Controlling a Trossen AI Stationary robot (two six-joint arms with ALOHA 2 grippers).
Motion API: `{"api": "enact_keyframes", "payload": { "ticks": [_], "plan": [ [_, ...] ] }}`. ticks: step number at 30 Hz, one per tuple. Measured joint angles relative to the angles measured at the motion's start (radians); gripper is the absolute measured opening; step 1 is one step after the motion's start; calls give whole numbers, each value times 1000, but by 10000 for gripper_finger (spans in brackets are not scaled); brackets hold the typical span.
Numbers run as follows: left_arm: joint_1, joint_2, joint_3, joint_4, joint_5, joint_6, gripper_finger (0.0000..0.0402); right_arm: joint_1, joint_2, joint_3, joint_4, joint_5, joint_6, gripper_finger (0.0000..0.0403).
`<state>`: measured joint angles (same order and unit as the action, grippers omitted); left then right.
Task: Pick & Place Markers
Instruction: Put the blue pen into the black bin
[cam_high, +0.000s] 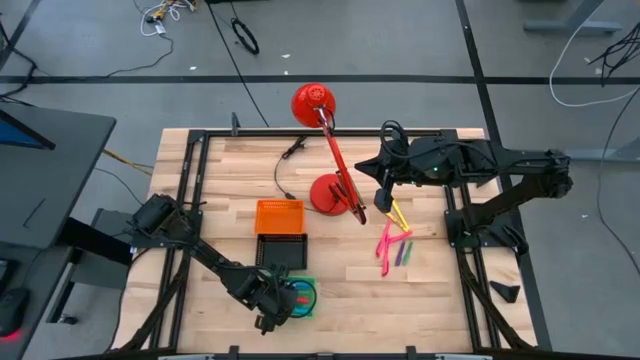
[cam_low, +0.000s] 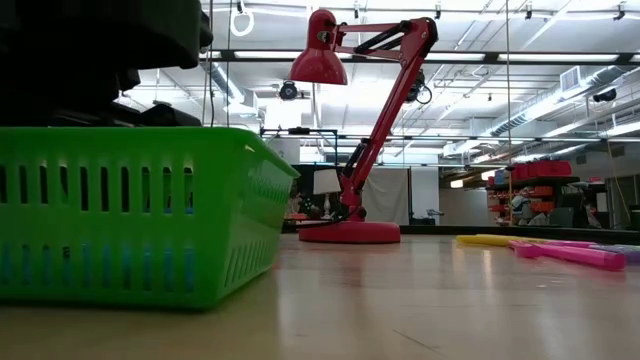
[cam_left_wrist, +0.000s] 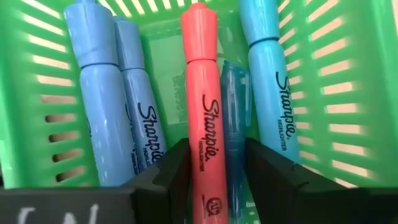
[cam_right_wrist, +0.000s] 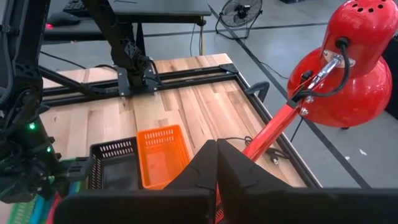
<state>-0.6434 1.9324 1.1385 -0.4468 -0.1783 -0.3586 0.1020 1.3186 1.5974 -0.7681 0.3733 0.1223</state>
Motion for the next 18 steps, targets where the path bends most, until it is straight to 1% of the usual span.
{"api": "enact_keyframes", "payload": {
  "ticks": [5, 9, 14, 18],
  "plan": [
    [0, 1, 4, 26, 2, 2, 150, 0, 0, 0, 0, 0, -3, 8],
    [0, 5, 38, 18, 3, 3, 145, 0, 0, 0, 2, 0, -12, 8],
    [1, 10, 105, -37, -32, 5, 140, 0, 0, 0, 3, 0, -15, 8],
    [2, 9, 136, -116, -41, 4, 139, 0, 0, 0, 8, 0, -33, 8]
  ]
}}
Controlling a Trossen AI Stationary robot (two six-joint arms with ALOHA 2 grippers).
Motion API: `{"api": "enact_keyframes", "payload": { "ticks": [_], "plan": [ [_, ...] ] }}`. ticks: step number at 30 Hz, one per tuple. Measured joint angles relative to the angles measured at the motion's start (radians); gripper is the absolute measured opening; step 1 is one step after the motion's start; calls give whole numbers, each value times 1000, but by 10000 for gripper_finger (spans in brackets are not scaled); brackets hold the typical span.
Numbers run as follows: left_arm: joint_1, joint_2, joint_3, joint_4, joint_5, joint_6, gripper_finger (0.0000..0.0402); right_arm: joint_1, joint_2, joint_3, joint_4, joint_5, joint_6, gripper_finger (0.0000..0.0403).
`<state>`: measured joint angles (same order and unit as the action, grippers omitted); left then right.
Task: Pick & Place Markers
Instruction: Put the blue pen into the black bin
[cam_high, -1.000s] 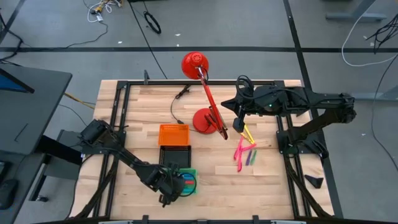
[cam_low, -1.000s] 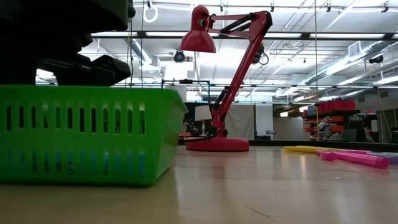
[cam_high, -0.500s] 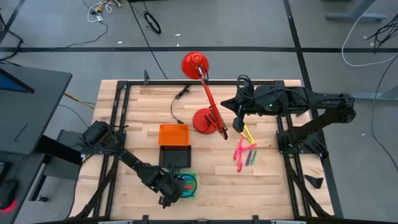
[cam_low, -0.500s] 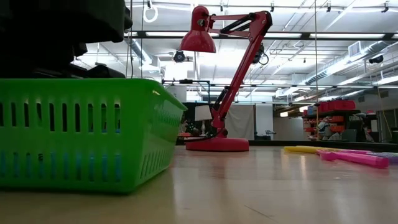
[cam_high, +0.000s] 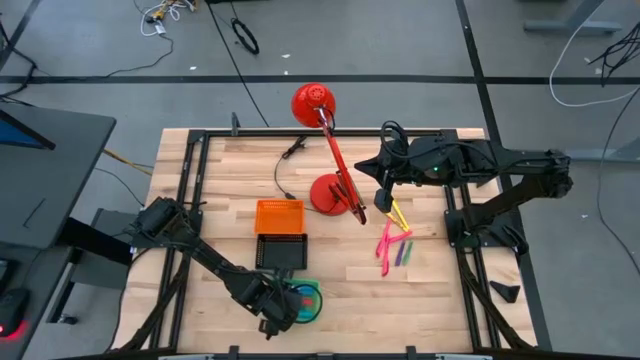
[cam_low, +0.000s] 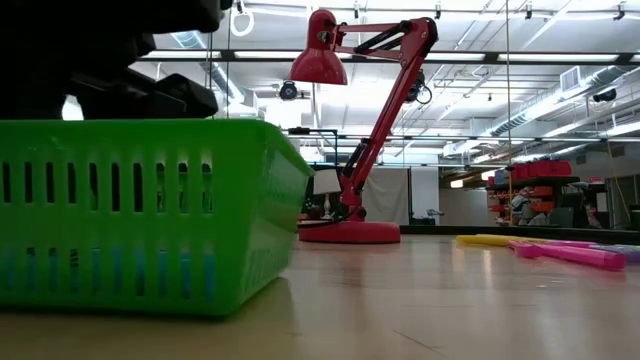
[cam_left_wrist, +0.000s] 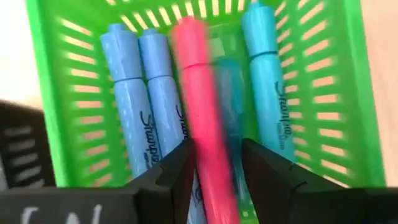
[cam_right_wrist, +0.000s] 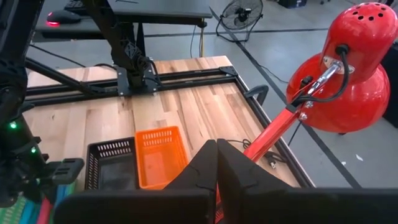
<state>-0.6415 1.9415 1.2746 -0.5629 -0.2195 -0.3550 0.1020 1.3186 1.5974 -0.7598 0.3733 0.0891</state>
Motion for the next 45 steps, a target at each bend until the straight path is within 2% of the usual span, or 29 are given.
{"api": "enact_keyframes", "payload": {
  "ticks": [12, 22, 28, 38, 45],
  "plan": [
    [0, -4, 6, -13, 41, 0, 110, 0, 0, 0, 7, 0, -3, 8],
    [0, -6, 63, -54, 42, 16, 110, 0, 0, 0, 6, 0, -11, 8],
    [-2, -1, 65, -58, 130, 74, 110, 0, 0, 0, 6, 0, -12, 8],
    [4, 14, 62, -32, 111, 74, 110, 0, 0, 0, 4, -1, 4, 8],
    [11, 40, 61, -25, 151, 69, 110, 0, 0, 0, 4, 0, 6, 8]
  ]
}}
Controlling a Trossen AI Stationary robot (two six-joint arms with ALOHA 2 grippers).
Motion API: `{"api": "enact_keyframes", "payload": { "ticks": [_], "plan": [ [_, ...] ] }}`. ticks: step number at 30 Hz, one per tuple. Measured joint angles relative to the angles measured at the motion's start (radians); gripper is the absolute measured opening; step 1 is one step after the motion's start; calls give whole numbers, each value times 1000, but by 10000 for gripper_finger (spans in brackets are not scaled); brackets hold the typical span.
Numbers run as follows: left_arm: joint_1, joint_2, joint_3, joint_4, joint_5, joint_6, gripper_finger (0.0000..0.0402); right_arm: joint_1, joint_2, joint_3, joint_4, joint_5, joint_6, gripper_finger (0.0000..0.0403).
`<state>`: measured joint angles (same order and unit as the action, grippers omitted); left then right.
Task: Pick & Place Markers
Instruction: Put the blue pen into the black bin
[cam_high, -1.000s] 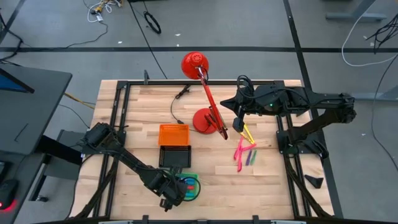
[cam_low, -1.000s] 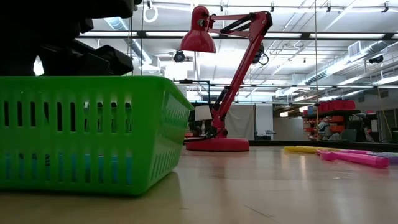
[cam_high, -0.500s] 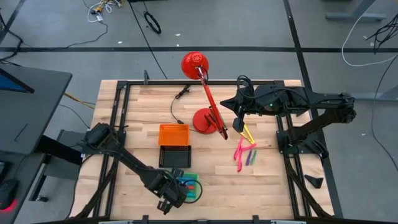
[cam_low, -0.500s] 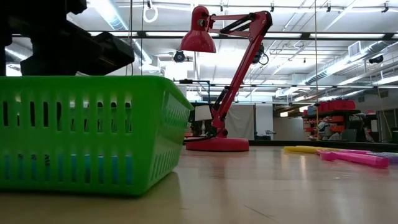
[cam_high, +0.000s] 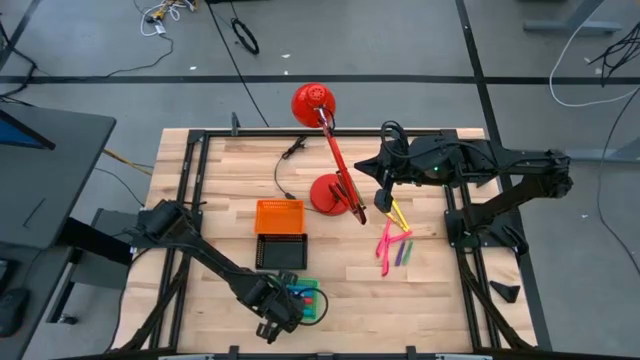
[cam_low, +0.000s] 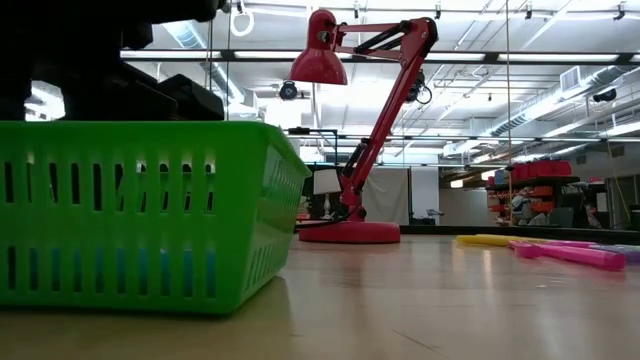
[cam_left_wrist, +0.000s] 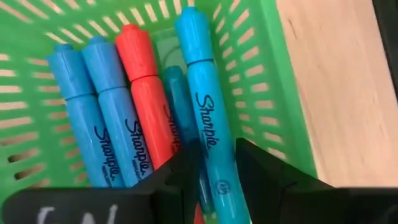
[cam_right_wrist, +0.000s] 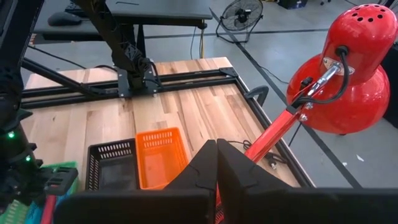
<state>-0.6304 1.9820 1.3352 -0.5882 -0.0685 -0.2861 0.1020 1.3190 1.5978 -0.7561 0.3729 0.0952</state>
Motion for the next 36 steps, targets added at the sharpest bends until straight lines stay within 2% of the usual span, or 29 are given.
{"api": "enact_keyframes", "payload": {
  "ticks": [18, 31, 36],
  "plan": [
    [6, -32, 0, -29, -5, -24, 110, 0, 0, 0, 1, 0, 0, 8],
    [36, -32, 6, 11, -10, -43, 110, 0, 0, 0, 1, 0, 0, 8],
    [42, -32, 6, 18, -5, -43, 91, 0, 0, 0, 0, 0, -3, 8]
  ]
}}
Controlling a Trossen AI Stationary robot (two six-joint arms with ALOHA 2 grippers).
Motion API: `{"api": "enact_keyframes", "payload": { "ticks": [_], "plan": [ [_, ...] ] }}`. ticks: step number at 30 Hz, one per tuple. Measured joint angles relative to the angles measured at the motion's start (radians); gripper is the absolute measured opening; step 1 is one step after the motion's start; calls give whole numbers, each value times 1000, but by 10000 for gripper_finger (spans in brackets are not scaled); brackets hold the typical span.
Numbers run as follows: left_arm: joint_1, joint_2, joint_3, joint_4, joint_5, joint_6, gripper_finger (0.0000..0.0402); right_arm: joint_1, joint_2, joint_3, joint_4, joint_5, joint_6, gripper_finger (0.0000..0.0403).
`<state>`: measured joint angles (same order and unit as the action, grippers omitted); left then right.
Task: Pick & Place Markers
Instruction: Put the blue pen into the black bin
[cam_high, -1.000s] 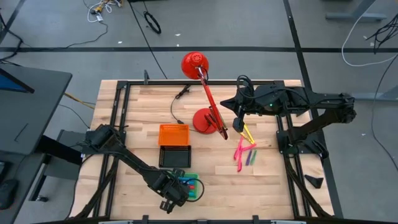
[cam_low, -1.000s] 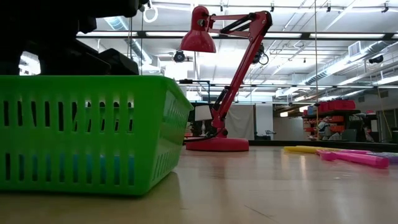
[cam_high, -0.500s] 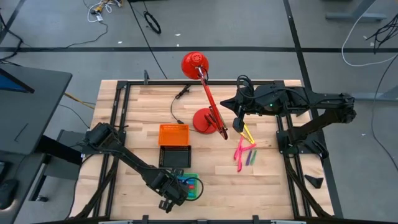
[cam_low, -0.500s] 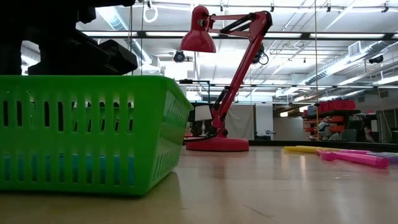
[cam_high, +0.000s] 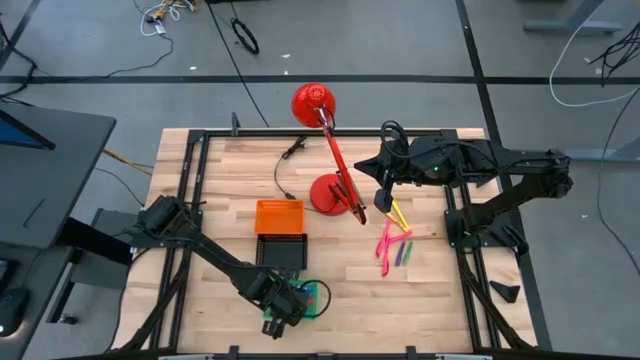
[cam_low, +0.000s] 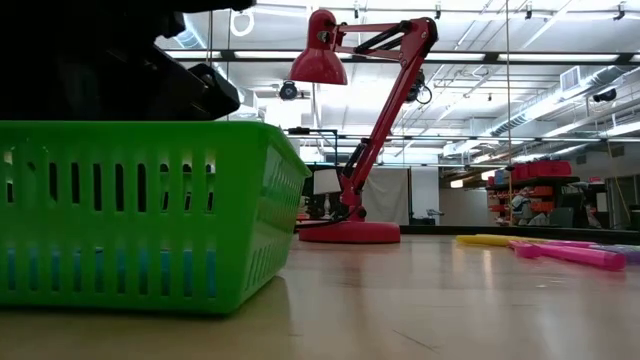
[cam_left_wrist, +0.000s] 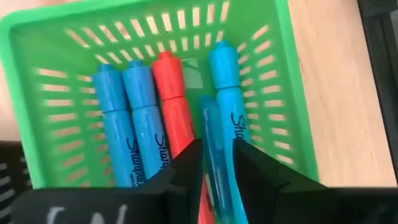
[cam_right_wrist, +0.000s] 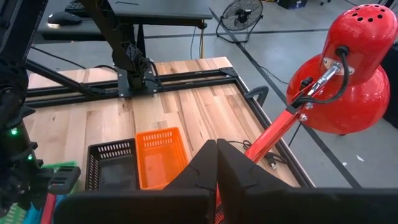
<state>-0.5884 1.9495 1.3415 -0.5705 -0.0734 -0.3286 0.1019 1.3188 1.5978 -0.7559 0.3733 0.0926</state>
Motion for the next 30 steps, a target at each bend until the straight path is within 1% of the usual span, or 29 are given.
{"api": "enact_keyframes", "payload": {
  "ticks": [4, 7, 16, 30],
  "plan": [
    [3, 0, 0, 25, -1, 0, 73, 0, 0, 0, 0, 0, -5, 8],
    [5, 0, 0, 46, -8, 1, 67, 0, 0, 0, -1, 0, -22, 8],
    [15, 6, 0, 56, -6, 26, 71, 0, 0, 0, -17, 0, -48, 8],
    [23, 27, 1, 68, 34, 47, 71, 0, 0, 0, -16, 0, -49, 8]
  ]
}}
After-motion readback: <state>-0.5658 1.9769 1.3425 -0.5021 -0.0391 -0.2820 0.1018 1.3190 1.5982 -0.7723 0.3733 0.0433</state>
